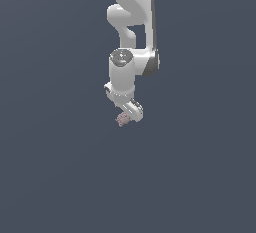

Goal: Pick up the object and move it to a goal position.

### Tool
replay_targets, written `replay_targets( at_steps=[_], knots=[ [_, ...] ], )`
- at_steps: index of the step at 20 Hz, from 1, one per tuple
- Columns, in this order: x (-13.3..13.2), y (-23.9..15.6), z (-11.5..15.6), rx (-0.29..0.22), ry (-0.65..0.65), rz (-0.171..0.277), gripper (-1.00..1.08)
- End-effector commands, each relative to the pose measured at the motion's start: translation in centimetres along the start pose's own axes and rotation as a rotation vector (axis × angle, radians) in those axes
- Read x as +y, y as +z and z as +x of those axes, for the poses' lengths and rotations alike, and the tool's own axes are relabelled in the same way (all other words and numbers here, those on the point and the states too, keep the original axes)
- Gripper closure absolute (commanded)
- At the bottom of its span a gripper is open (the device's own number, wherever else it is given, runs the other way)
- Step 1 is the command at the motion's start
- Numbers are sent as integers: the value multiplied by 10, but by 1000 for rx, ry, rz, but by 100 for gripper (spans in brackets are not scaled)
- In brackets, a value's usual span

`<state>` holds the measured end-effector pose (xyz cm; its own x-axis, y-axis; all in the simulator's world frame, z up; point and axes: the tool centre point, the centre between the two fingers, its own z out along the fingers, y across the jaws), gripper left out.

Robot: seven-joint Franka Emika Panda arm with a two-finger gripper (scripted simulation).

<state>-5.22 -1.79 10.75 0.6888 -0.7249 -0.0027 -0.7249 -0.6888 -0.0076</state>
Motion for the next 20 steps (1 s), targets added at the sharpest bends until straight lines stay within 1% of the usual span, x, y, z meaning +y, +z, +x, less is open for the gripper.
replay_targets(
  at_steps=[1, 9, 16, 20],
  knots=[
    [4, 5, -2, 1, 51, -2, -92],
    [11, 13, -6, 3, 143, -7, -92],
    [12, 15, -6, 3, 150, -7, -92],
    [12, 25, -7, 3, 151, -7, -92]
  ],
)
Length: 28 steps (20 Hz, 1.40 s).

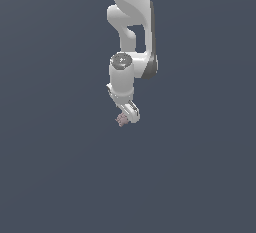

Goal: Pick up the object and move it to a goal position.

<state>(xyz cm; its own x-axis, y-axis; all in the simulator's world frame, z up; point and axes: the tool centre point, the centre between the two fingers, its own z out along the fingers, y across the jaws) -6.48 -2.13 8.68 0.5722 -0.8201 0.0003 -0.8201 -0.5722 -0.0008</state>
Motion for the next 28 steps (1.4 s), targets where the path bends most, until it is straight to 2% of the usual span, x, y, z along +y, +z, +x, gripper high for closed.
replay_targets(
  at_steps=[1, 7, 12, 13, 28],
  knots=[
    [1, 9, 0, 0, 1, -1, -92],
    [1, 36, 0, 0, 4, -1, -92],
    [1, 43, 0, 0, 4, -1, -92],
    [1, 43, 0, 0, 4, -1, 108],
    [2, 37, 0, 0, 4, 0, 108]
  ],
)
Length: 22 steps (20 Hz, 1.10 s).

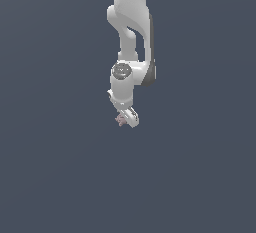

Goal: Pick up the object and move it to a goal position.

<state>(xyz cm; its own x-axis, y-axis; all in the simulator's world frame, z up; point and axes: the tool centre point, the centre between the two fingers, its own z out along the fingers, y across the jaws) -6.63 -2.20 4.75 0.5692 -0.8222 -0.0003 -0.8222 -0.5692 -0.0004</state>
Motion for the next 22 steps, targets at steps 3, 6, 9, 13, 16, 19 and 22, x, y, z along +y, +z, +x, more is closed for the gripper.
replay_targets(
  at_steps=[3, 6, 9, 13, 16, 19, 22],
  knots=[
    [4, -12, 2, 0, 0, 1, 108],
    [9, -25, 3, 0, 1, 1, 108],
    [16, -42, 5, -1, 1, 1, 108],
    [27, -72, 9, -1, 1, 1, 108],
    [37, -100, 13, -1, 1, 1, 108],
    [49, -130, 17, -1, 2, 1, 108],
    [60, -162, 21, -1, 2, 0, 108]
  ],
)
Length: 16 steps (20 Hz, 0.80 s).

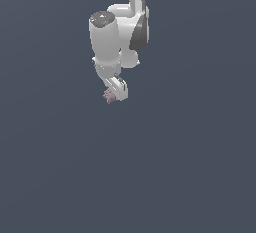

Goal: Pick up the object and move it to a goal position.

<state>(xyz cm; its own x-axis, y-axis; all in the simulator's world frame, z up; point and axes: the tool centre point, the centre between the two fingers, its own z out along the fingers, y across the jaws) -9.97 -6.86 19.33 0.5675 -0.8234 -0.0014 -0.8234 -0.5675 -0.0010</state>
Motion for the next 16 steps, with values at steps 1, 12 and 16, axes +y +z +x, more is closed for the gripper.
replay_targets(
  at_steps=[1, 12, 16],
  knots=[
    [10, -27, 4, 0, 0, 0, 108],
    [46, -131, 19, 1, 1, -1, 108],
    [53, -156, 23, 1, 0, -1, 108]
  ],
)
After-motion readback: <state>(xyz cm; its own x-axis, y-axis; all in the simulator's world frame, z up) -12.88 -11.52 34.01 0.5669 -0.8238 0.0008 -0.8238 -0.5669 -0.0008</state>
